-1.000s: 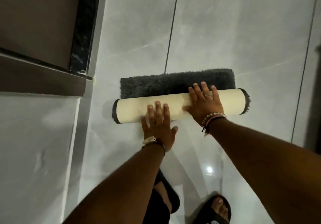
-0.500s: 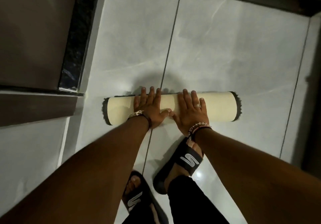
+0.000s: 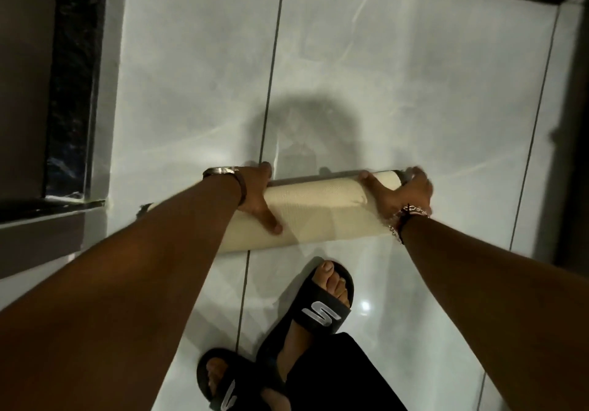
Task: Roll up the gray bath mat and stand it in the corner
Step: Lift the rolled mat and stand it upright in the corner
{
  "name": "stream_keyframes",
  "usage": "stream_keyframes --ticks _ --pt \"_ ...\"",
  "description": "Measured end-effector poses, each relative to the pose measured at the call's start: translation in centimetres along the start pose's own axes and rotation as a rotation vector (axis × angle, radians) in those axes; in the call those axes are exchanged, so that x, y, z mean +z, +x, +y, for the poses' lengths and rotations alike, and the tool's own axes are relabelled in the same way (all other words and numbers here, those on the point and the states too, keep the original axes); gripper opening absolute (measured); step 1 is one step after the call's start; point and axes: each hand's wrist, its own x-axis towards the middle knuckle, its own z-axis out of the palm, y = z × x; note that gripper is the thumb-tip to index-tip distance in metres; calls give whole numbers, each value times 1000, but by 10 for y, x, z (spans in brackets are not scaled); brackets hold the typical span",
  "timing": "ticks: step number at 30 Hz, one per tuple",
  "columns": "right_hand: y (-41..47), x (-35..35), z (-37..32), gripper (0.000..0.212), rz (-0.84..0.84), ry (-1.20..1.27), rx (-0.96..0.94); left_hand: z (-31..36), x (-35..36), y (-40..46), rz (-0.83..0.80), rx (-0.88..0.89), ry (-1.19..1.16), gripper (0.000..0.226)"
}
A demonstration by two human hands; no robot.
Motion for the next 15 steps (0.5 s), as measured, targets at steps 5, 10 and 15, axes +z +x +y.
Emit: stream_keyframes --ticks 5,10,15 --pt "2 1 13 108 -82 228 36 23 5 14 -73 45 -9 140" --pt "-26 -8 9 76 -180 300 -52 29 44 -14 98 41 -110 120" --pt "-67 -60 -65 110 -245 244 -245 30 29 -87 340 -30 18 121"
